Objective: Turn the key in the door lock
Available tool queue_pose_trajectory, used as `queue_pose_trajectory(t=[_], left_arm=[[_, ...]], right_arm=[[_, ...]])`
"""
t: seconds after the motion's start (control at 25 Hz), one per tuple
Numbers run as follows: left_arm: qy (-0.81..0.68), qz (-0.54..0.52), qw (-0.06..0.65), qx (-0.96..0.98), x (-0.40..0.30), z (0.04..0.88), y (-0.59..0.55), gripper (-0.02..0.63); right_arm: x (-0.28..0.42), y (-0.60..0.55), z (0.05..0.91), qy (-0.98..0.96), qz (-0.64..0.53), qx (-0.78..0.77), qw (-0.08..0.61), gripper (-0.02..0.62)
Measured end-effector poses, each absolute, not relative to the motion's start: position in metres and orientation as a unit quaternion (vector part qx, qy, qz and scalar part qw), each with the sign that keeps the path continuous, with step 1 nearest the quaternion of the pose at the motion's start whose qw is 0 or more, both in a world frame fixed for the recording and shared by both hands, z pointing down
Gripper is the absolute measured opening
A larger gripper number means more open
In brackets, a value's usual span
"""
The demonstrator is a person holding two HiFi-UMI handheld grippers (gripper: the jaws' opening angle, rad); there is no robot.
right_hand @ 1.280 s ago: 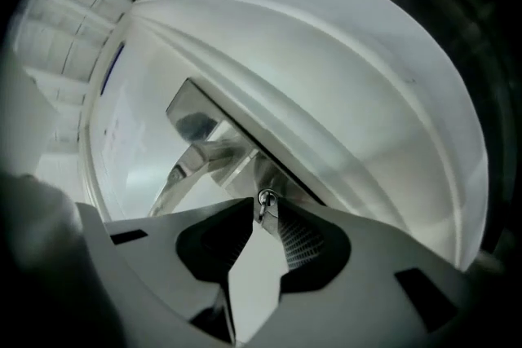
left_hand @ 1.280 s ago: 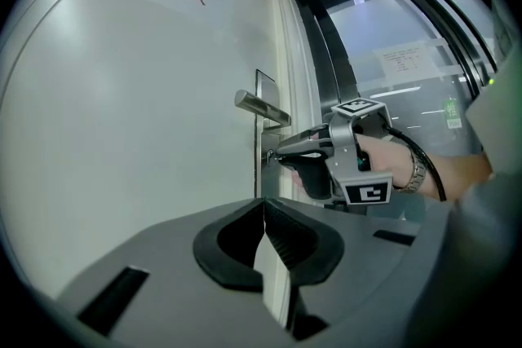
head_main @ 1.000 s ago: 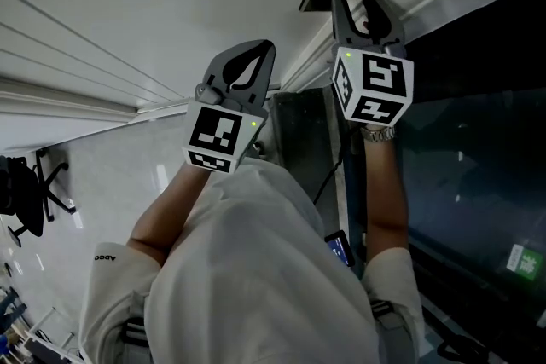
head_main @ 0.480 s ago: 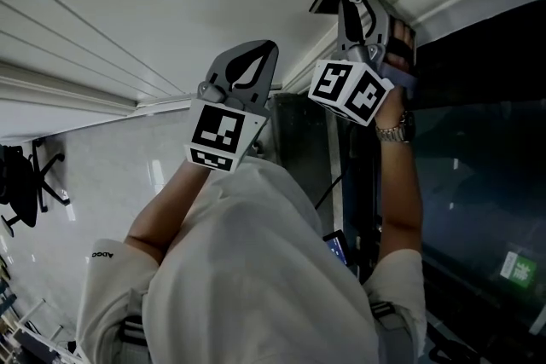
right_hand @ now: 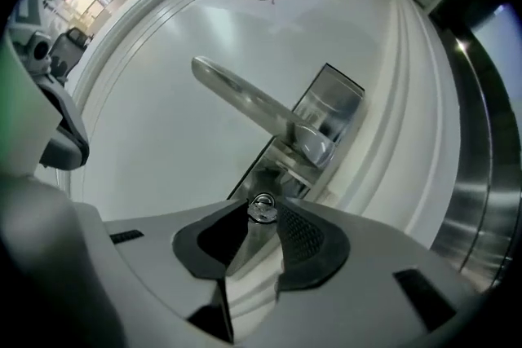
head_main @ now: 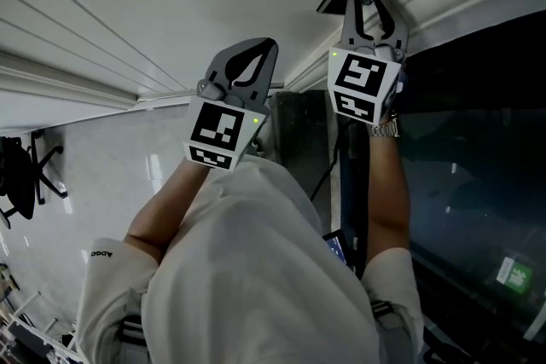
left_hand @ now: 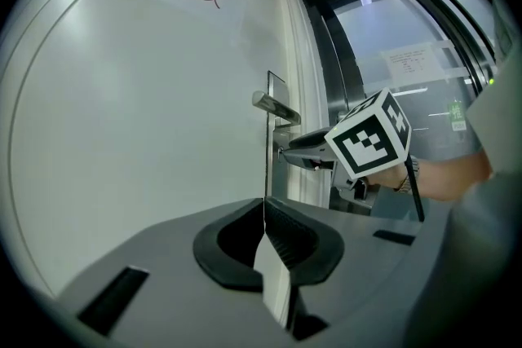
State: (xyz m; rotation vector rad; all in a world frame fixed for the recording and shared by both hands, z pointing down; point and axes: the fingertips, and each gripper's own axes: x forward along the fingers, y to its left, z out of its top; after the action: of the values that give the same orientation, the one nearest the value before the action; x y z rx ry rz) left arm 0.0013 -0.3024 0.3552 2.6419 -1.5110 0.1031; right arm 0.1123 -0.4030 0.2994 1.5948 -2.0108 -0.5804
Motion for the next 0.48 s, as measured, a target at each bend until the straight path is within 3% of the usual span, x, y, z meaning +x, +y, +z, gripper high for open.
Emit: queue_pose_trajectory(t=[0.24,0.48], left_arm=[[-0.493,0.038,0.051,0.868,0.002,0.360,-0.300,0.011],[-0.508,0.046,0.045,0.859,-0.007,0.379,-0.299,0.011]], right_arm=[[0.111,-0.398,0.299,-0.726,-0.241,0.599,0.237,0.109],[0.107,-0.359,0.324,-0.770,-0.171,0.601,0.130,0.110]])
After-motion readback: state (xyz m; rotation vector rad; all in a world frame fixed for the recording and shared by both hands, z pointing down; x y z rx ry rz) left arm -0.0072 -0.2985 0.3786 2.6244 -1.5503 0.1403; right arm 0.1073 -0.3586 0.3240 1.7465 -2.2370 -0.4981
